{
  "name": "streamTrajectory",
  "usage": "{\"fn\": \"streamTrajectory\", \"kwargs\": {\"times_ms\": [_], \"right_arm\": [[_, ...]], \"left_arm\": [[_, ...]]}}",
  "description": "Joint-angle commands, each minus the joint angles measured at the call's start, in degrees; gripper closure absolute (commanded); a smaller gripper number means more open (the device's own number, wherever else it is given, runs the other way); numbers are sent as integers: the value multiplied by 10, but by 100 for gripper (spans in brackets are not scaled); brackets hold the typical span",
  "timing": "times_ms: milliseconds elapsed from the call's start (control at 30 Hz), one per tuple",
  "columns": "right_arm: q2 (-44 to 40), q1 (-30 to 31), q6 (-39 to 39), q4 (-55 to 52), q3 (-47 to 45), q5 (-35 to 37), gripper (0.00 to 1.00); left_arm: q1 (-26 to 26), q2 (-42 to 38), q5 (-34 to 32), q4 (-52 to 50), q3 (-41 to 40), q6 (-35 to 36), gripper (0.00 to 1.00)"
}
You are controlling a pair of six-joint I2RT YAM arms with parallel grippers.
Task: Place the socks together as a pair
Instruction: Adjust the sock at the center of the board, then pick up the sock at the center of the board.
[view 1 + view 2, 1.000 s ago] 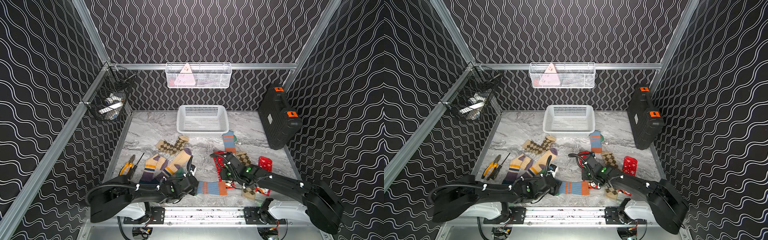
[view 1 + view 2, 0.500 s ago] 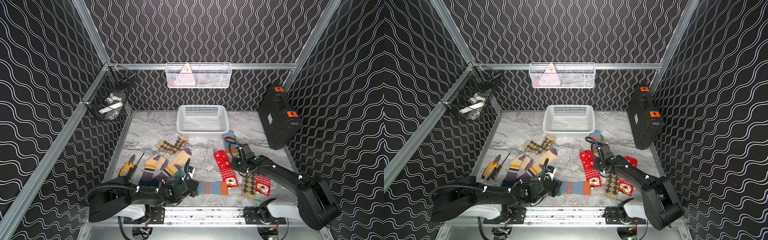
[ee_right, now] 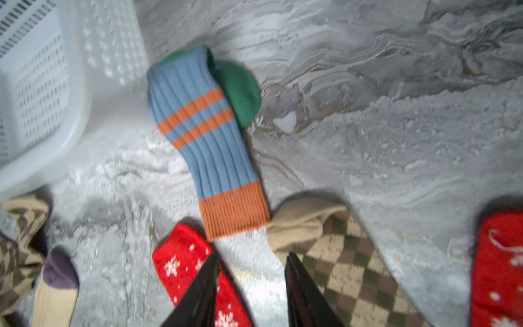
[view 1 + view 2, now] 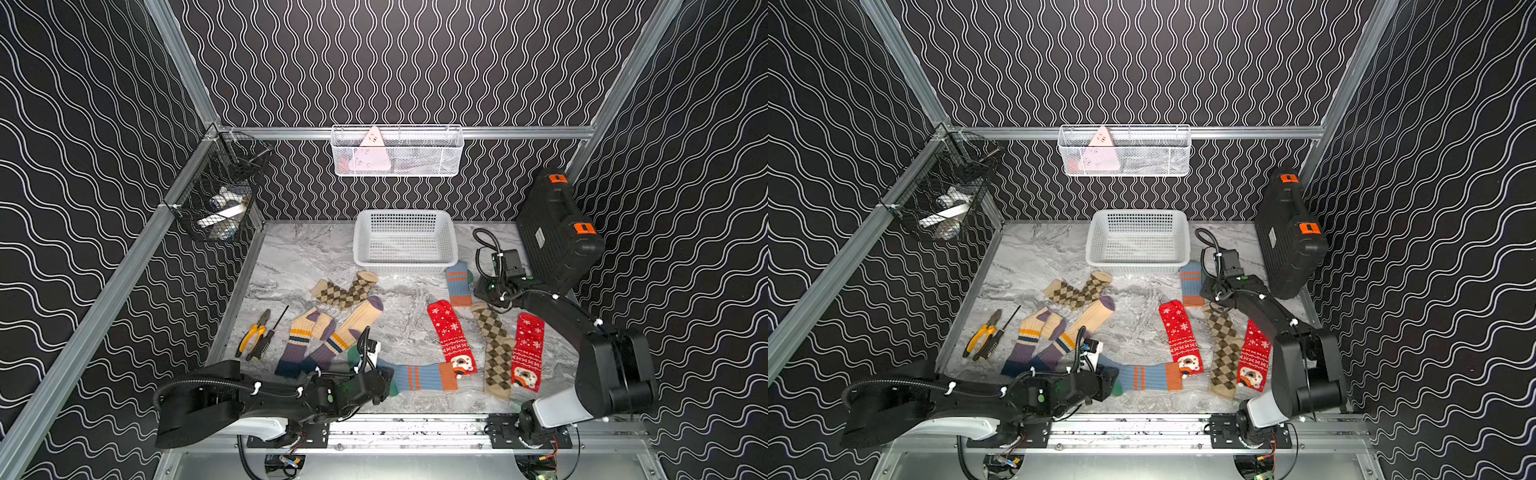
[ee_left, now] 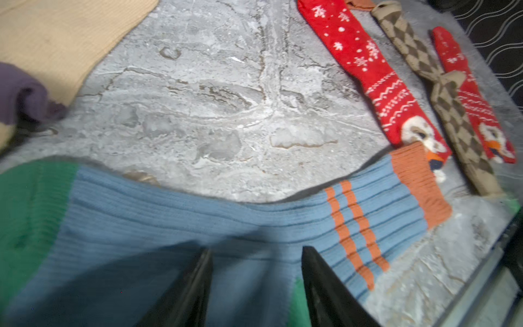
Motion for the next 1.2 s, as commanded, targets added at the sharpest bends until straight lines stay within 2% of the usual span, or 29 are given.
{"fn": "streamTrajectory", "kwargs": {"times_ms": [0, 200, 400, 467, 533, 600, 667, 933, 1167], "right_arm": [[59, -2, -7, -2, 38, -38, 57], [154, -3, -11, -6, 93, -39, 55], [201, -3, -13, 0, 94, -36, 54], [213, -4, -12, 2, 96, -47, 58], [215, -4, -12, 2, 94, -52, 73], [204, -4, -12, -2, 91, -52, 91], [179, -4, -16, -14, 90, -53, 100], [35, 5, -27, -100, 119, -104, 100], [-17, 99, -38, -195, 200, -119, 100]], "left_arm": [[-21, -23, -53, -26, 11, -35, 44], [-26, -110, -109, -122, 47, 0, 44], [-25, -204, -180, -226, 73, 38, 45], [-21, -222, -196, -253, 79, 44, 45], [-14, -238, -201, -269, 80, 49, 45], [-6, -256, -201, -282, 77, 49, 45], [0, -273, -201, -292, 73, 51, 45], [20, -332, -218, -355, 79, 67, 45], [25, -371, -242, -401, 90, 77, 46]]}}
